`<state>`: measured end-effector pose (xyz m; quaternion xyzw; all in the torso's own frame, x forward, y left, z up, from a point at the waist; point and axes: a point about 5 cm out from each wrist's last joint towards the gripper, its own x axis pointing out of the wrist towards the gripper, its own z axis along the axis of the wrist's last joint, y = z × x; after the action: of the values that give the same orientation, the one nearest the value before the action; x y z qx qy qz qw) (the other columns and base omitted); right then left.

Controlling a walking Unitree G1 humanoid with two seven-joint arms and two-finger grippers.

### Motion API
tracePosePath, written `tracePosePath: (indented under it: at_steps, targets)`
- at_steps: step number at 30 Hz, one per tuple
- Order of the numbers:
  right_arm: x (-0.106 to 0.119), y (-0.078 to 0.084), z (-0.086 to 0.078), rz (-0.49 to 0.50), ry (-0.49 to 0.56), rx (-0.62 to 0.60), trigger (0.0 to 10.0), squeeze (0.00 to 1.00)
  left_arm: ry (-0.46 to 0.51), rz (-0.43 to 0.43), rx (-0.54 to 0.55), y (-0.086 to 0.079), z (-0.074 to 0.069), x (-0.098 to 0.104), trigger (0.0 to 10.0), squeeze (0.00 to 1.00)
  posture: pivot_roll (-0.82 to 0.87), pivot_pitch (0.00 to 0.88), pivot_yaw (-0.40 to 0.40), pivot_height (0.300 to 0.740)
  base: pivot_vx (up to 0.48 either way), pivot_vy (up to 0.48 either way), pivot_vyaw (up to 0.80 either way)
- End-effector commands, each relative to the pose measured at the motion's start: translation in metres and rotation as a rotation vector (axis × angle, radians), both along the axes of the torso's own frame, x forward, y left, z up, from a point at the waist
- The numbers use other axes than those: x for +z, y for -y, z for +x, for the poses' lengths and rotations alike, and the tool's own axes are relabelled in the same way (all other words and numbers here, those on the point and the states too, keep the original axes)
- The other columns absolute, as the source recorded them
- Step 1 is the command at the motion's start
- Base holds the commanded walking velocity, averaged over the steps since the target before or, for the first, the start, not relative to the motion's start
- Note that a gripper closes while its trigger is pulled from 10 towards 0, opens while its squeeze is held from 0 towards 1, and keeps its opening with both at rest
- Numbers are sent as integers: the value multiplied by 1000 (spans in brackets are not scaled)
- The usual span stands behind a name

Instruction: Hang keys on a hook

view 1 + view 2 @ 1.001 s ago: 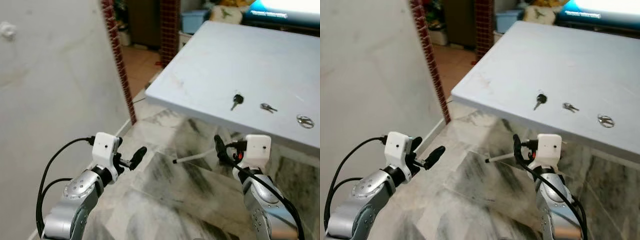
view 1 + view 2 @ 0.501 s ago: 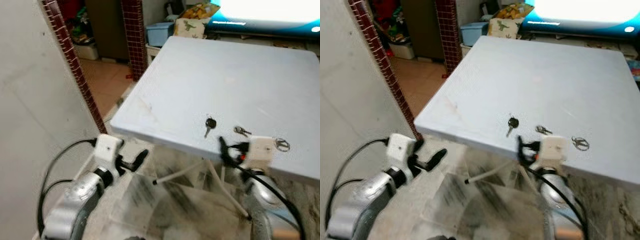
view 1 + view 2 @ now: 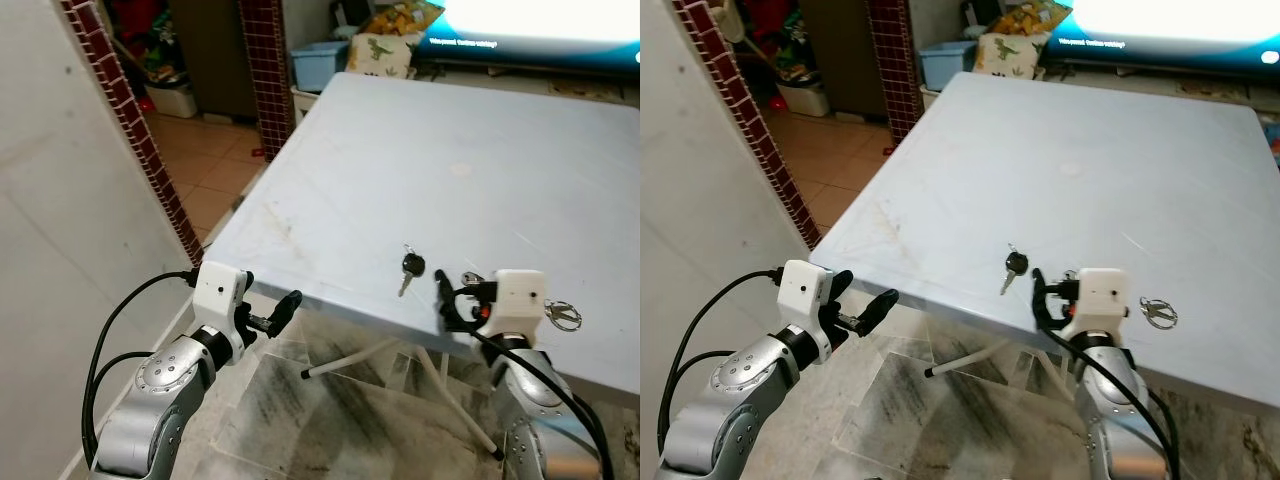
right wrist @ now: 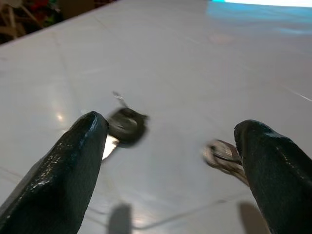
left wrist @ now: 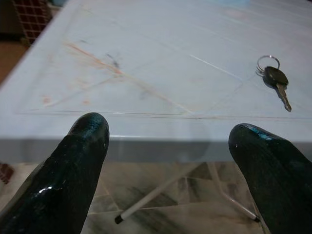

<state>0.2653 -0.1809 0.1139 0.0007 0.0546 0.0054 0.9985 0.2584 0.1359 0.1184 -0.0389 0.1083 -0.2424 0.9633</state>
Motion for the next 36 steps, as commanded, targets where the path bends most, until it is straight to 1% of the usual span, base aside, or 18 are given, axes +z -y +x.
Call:
tracePosePath:
  at_steps: [1, 4, 11, 19, 32, 36]
  targets:
    - [5, -2, 2, -1, 17, 13, 10000, 0, -3, 17, -9, -3, 1, 1, 10000, 0, -11, 95, 42, 740, 0, 0, 0]
    - [4, -4, 4, -6, 15, 22, 10000, 0, -22, 9, -44, -2, 2, 0, 10000, 0, -12, 100, 43, 740, 0, 0, 0]
    - [3, -5, 3, -4, 6, 20, 10000, 0, -28, 25, -53, -7, 6, 0, 10000, 0, -12, 101, 45, 740, 0, 0, 0]
    - [3, -3, 2, -8, 6, 12, 10000, 0, -27, 30, -47, -10, 7, 1, 10000, 0, -14, 107, 46, 740, 0, 267, 0]
    - [3, -3, 1, -14, 8, 4, 10000, 0, -35, 24, -76, -4, 4, -1, 10000, 0, -15, 110, 49, 740, 0, 337, 0]
    - [3, -2, 0, -19, 8, -1, 10000, 0, -37, 22, -86, -2, 3, -1, 10000, 0, -16, 107, 51, 740, 0, 480, 0]
